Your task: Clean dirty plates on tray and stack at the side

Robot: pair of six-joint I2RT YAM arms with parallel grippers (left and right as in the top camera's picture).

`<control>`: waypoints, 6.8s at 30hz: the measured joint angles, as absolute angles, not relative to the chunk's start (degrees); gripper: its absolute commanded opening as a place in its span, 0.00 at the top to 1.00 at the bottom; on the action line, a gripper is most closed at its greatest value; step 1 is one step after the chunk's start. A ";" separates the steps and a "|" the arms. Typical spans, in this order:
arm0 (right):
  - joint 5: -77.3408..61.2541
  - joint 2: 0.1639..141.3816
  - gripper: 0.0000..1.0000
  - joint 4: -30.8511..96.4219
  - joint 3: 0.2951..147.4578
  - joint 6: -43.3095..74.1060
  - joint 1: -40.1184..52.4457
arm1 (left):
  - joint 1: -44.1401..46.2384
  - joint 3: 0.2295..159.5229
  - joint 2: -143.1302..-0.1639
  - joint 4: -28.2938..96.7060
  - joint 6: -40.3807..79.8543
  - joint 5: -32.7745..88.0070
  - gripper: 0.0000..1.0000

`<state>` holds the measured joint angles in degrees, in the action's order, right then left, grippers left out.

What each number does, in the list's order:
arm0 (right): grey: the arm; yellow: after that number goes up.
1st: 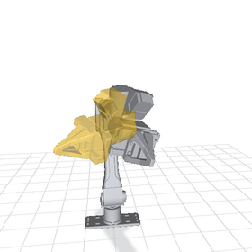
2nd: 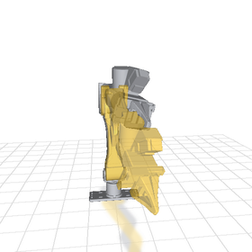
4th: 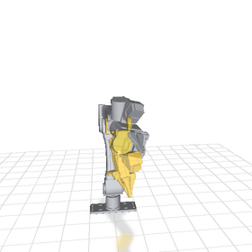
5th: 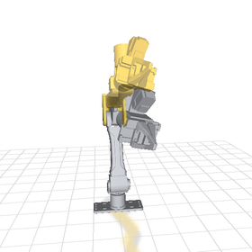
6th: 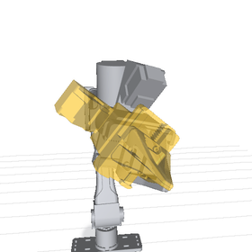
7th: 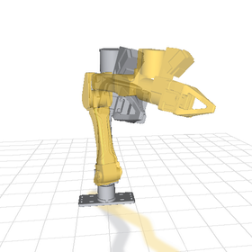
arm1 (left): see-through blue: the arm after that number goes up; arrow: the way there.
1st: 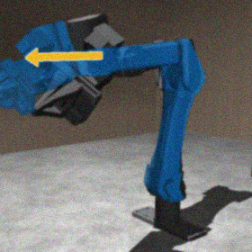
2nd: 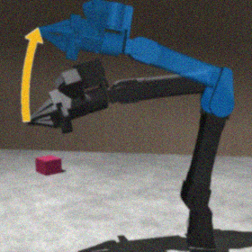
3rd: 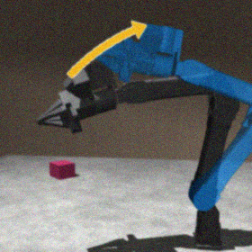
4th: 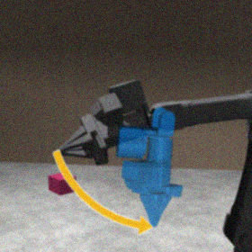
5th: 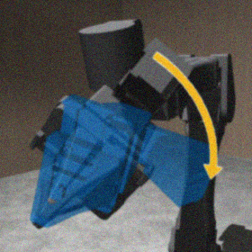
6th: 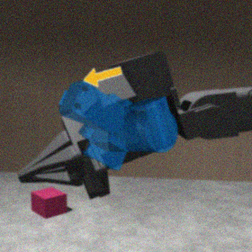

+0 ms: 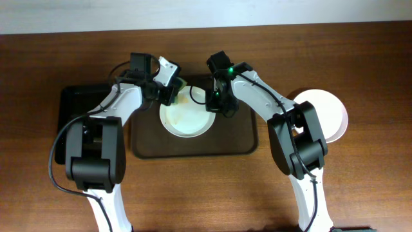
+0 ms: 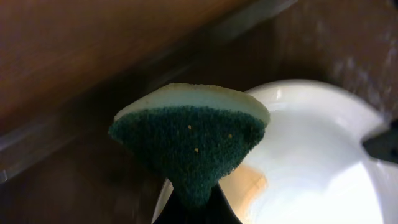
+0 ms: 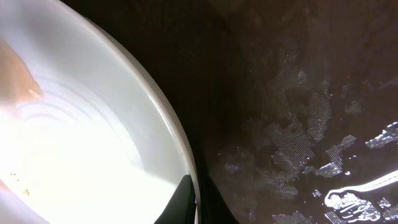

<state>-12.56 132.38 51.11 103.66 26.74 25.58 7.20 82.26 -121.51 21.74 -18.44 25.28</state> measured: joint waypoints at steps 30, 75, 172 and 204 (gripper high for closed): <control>-12.75 132.38 0.96 50.74 103.59 26.59 25.50 | 10.55 81.32 -120.99 24.29 -8.49 14.39 0.99; -12.75 132.38 0.96 50.70 103.59 26.57 25.50 | 11.99 89.45 -121.51 45.28 -0.27 12.95 0.55; -13.45 132.35 0.96 50.70 103.48 26.04 26.04 | 12.62 99.07 -128.16 58.76 1.10 0.05 0.99; -1.96 119.42 0.96 70.35 101.86 7.46 30.65 | 6.61 122.52 -130.52 74.63 -2.39 17.56 0.99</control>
